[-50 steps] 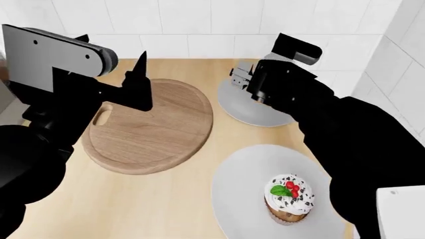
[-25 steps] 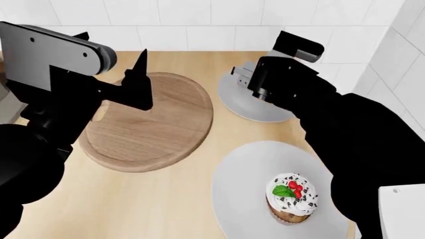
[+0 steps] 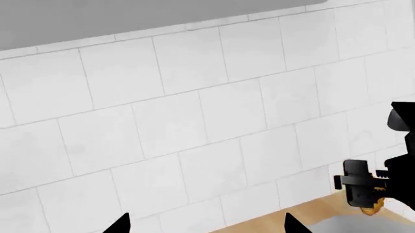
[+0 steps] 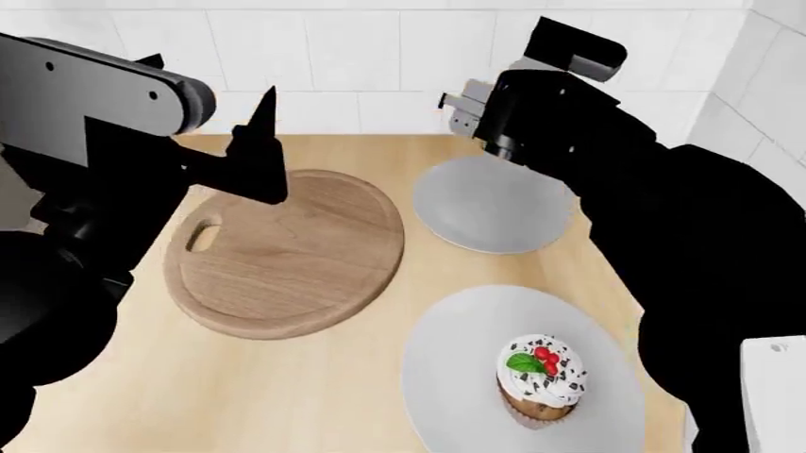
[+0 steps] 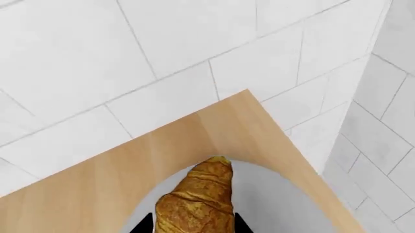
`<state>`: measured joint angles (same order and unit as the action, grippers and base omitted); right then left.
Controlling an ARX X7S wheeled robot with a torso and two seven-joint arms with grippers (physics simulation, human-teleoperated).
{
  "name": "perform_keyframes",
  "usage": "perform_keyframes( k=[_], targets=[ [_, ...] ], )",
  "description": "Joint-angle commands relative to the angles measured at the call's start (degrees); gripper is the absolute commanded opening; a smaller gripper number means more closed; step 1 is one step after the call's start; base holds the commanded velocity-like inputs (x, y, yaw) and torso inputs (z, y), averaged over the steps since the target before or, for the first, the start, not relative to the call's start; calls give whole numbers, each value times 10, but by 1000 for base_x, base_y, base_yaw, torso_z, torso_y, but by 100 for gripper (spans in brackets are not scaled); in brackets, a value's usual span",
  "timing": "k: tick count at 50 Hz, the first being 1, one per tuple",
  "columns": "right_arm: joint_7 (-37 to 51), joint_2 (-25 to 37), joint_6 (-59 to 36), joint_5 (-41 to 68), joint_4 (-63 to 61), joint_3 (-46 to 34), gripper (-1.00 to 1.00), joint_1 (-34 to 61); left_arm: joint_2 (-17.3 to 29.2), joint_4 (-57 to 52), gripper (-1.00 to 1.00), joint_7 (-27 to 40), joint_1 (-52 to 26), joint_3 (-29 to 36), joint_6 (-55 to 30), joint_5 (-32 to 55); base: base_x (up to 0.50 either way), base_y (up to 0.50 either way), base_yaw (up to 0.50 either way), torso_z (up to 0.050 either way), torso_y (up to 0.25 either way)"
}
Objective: From the different types of pastries on the counter, select a croissant and place it on the cutting board. Then retrieve a jar of jam from the cabinet and place it alongside the croissant on the cutting board.
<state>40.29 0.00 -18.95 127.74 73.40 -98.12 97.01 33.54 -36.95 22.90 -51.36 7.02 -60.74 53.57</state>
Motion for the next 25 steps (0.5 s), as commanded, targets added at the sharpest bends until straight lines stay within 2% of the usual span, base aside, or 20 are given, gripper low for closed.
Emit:
perform_keyframes(
  k=[1, 5, 12, 19, 25],
  targets=[
    [-70, 0, -58, -16, 12, -16, -100, 51, 3, -2, 100, 6, -7, -6, -4, 9, 0, 0, 0, 0, 250],
    [-159, 0, -93, -27, 13, -29, -100, 59, 3, -4, 100, 10, -11, -8, -7, 14, 0, 0, 0, 0, 250],
    [-361, 0, -99, -102, -6, -31, -100, 60, 4, -8, 100, 21, -21, -15, -17, 27, 0, 0, 0, 0, 4],
    [-473, 0, -103, -153, -35, -15, -100, 57, 3, -7, 100, 25, -26, -21, -17, 33, 0, 0, 0, 0, 0],
    [-517, 0, -168, -164, -62, 9, -100, 55, 6, -10, 100, 27, -27, -27, -17, 40, 0, 0, 0, 0, 0]
  ],
)
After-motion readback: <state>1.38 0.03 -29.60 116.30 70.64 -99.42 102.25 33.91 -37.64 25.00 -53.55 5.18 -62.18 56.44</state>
